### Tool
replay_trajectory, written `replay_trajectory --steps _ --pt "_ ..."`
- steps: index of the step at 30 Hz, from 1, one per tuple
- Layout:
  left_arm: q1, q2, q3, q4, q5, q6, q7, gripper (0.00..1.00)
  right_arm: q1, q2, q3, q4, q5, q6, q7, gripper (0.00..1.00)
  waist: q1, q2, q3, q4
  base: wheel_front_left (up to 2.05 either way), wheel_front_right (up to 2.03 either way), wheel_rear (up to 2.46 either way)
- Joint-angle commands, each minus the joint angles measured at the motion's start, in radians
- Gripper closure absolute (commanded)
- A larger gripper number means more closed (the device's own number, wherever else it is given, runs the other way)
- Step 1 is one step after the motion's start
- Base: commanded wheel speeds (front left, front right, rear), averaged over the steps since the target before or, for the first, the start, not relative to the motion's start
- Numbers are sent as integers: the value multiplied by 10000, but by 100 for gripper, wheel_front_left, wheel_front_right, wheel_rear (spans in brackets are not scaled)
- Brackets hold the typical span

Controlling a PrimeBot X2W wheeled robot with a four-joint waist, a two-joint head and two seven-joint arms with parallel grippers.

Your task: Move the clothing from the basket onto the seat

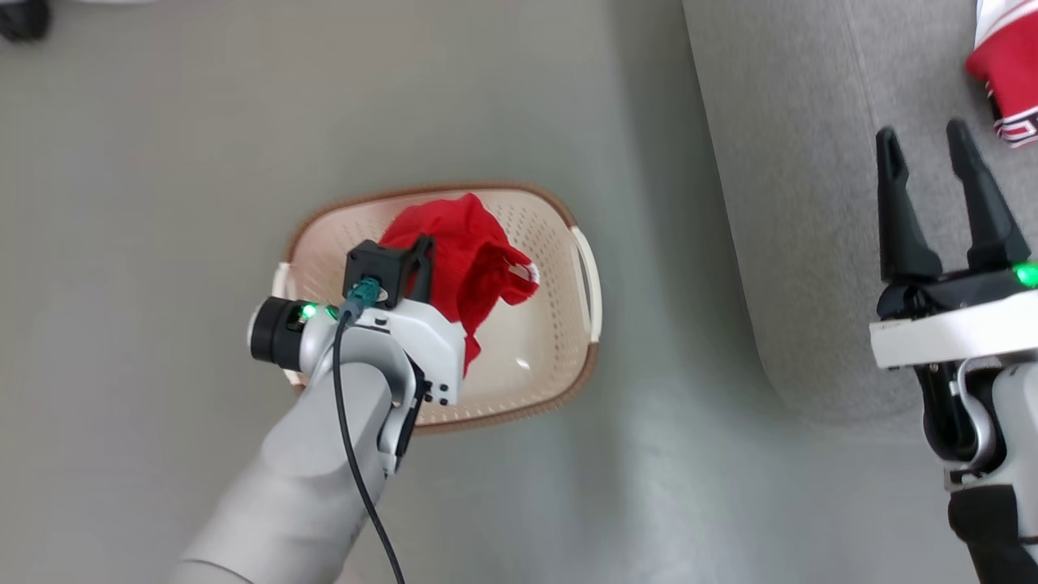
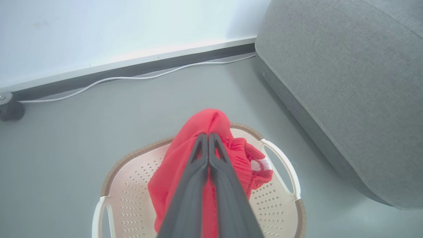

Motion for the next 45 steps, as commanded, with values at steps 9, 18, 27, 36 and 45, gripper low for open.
replay_trajectory --steps 9,18,27,36,45 --pt "1182 101 964 -1471 468 -39 -132 100 1101 -113 -66 406 -457 31 -59 0 0 0 -2098 1079 0 0 0" --pt "1820 101 1579 -2892 1165 -485 -133 100 1991 101 -289 839 -802 31 -59 0 0 0 -3205 1716 0 0 0" --pt "1671 101 1863 -4437 1708 -955 -133 100 2494 504 -323 1182 -1106 31 -59 0 0 0 -3906 2010 0 0 0" --pt "1092 134 1768 -5451 1929 -1089 -43 100 2741 733 -233 1427 -1224 31 -59 0 0 0 -4181 2052 0 0 0" --pt "869 142 1652 -5796 1874 -1058 190 100 2393 804 908 819 -904 31 -59 0 0 0 -4052 2007 0 0 0"
